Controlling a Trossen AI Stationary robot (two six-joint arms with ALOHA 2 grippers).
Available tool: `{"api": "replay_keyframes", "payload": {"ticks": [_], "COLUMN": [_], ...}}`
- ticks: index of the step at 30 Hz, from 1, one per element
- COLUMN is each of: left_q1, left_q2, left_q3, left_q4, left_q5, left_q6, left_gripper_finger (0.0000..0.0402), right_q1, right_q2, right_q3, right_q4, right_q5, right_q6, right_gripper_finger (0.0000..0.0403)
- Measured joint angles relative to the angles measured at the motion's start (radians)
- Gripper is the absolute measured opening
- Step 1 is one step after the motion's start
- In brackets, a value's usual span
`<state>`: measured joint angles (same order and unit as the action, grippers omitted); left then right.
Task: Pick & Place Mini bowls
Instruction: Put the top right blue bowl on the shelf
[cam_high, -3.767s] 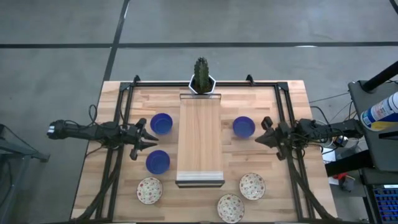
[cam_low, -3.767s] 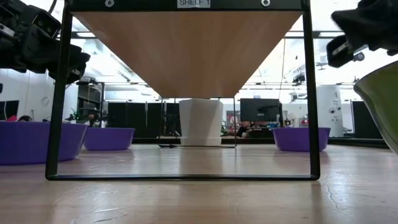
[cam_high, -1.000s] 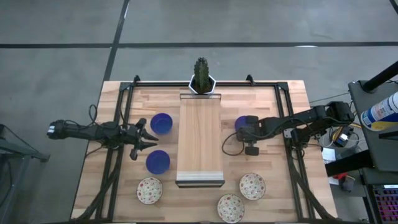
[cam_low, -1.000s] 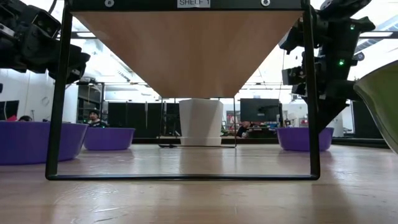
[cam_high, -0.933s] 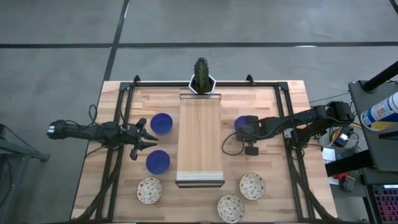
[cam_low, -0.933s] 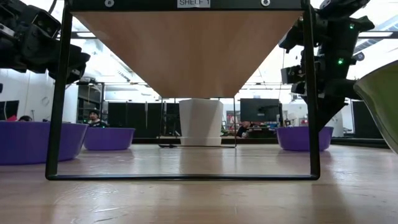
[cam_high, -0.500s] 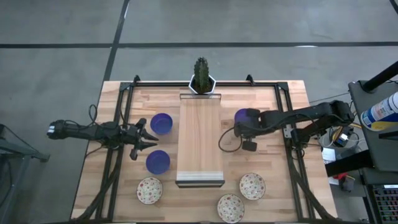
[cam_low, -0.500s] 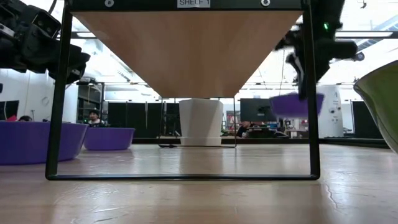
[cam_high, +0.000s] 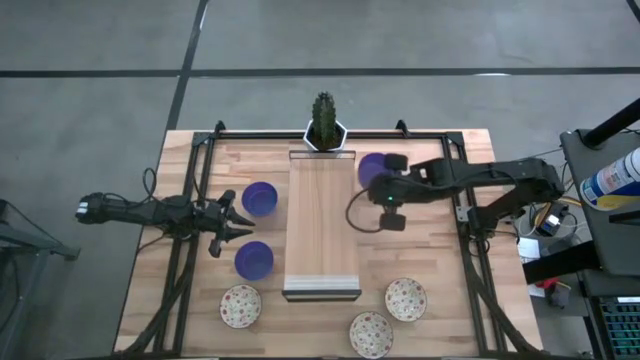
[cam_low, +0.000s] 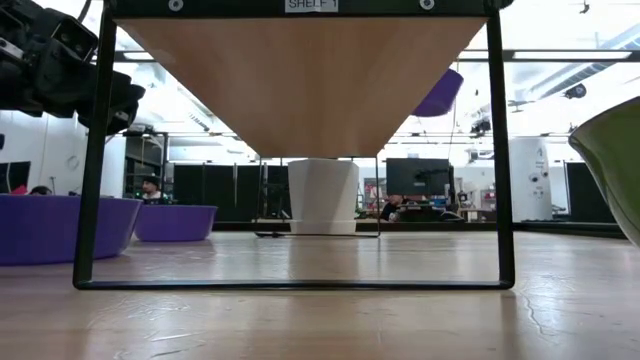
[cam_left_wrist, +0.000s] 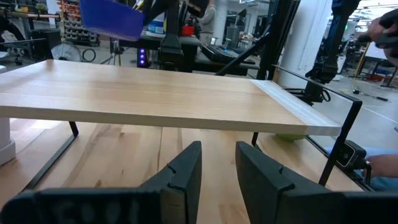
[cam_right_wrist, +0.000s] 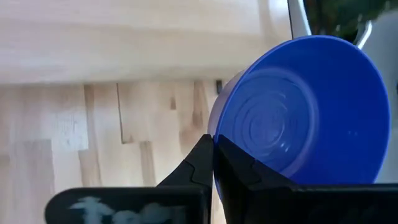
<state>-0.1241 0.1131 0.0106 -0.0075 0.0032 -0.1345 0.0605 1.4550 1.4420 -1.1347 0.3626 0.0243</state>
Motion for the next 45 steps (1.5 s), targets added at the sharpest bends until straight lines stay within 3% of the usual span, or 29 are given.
{"api": "replay_keyframes", "payload": {"ticks": [8, 12, 24, 31, 45], "left_q1": [0.000, 0.000, 0.000, 0.000, 0.000], "left_q2": [0.001, 0.001, 0.001, 0.002, 0.002], "left_q3": [0.000, 0.000, 0.000, 0.000, 0.000], "left_q4": [0.000, 0.000, 0.000, 0.000, 0.000], "left_q5": [0.000, 0.000, 0.000, 0.000, 0.000], "left_q6": [0.000, 0.000, 0.000, 0.000, 0.000], "left_gripper_finger": [0.0103, 0.0103, 0.0103, 0.0103, 0.0103], "right_q1": [0.000, -0.006, -0.056, -0.076, -0.074], "right_q2": [0.223, 0.325, 0.501, 0.583, 0.587], "right_q3": [0.219, 0.326, 0.590, 0.648, 0.648], "right_q4": [-0.039, -0.040, -0.083, -0.145, -0.143], "right_q5": [-0.006, -0.075, -0.177, -0.185, -0.241], "right_q6": [-0.170, -0.268, -0.408, -0.419, -0.420], "right_gripper_finger": [0.0008, 0.0008, 0.0008, 0.0008, 0.0008]}}
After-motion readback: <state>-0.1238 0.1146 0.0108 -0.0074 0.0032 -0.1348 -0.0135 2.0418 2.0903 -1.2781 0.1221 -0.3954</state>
